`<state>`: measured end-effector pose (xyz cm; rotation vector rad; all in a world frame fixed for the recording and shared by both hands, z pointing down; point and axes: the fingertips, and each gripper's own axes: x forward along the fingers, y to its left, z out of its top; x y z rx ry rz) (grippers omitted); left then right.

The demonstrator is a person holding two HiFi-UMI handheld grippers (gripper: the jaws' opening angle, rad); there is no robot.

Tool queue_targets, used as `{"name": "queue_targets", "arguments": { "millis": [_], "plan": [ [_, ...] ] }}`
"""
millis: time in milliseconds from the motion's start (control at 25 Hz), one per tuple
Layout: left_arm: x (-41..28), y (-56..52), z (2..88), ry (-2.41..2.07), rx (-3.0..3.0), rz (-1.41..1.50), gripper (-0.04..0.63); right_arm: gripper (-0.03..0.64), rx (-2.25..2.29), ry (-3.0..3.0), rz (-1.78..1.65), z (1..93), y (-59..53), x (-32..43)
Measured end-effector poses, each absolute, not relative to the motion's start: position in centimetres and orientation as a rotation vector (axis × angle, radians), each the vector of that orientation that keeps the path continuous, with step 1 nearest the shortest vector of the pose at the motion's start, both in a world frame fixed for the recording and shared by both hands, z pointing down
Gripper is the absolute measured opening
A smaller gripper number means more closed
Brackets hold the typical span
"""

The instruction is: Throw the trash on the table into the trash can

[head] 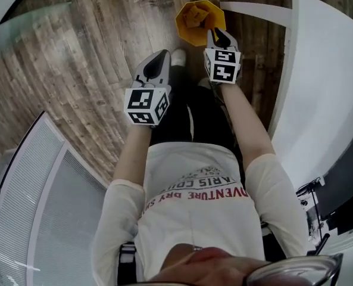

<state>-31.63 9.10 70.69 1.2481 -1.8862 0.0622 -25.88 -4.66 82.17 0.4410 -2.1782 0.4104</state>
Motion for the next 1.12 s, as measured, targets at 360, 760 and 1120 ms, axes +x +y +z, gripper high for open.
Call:
{"name": "queue_targets", "arguments": {
  "millis": [360,760,1120],
  "plan": [
    [-26.7,4.2,53.1,-1.891,1.533,0.088,0.025,0.043,0.500,-2.379,0.489,58.9,-5.2,-22.2],
    [-13.9,-2.2,38.3,-1.698,2.005,0.115,0.025,0.034,1.041,-2.550,0.339,38.3,-9.8,-5.3],
    [3.8,-9.0,30.5,-1.269,2.476,0.126,0.025,0.029,1.742,-2.323,0.249,30.7,-10.5,17.1]
  ]
}}
